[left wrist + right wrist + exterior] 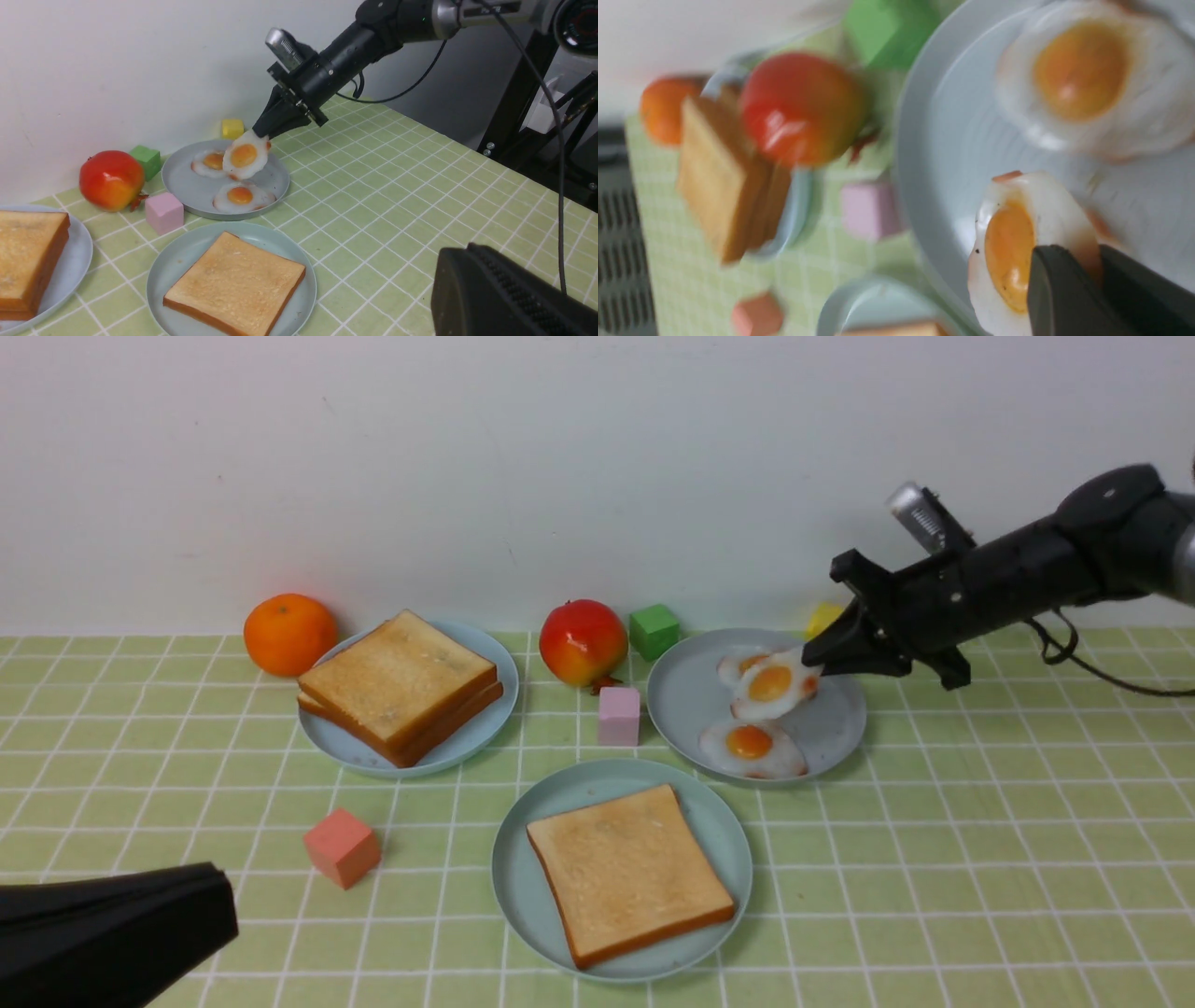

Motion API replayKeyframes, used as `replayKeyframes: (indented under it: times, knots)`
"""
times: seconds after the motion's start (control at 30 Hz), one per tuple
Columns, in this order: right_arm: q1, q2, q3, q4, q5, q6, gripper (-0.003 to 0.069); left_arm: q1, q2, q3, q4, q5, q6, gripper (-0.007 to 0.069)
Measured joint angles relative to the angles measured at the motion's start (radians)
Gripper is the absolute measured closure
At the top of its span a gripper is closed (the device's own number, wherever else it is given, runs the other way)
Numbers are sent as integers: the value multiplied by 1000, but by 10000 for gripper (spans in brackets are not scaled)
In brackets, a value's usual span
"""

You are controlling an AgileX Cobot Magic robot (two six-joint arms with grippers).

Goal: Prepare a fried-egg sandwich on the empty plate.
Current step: Use the right arm to grab a fried egg, then use the right arm to place the fried egg on the slice of bread in the middle

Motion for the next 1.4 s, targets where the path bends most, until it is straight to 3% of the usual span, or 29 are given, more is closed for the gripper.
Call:
replayKeyframes:
  times: [0.13, 0.27, 0.43, 0.67, 0.9, 1.13, 1.23, 1.4]
  knots:
    - [10, -103, 15, -25, 128, -14, 582, 0, 0, 0, 0, 2, 0, 638]
    - [80, -278, 183, -49, 120, -34, 582, 0, 0, 0, 0, 36, 0, 638]
    - [242, -478, 501, 8, -98, -90, 582, 0, 0, 0, 0, 53, 0, 638]
    - [421, -461, 679, 226, -364, -227, 582, 0, 0, 0, 1, 62, 0, 637]
    - [432, -334, 684, 432, -464, -331, 582, 0, 0, 0, 1, 76, 0, 634]
    - [429, -273, 684, 479, -511, -354, 566, 0, 0, 0, 1, 98, 0, 632]
    - [429, -272, 684, 477, -524, -357, 536, 0, 0, 0, 1, 98, 0, 629]
    - [429, -272, 684, 424, -537, -361, 386, 0, 0, 0, 1, 108, 0, 627]
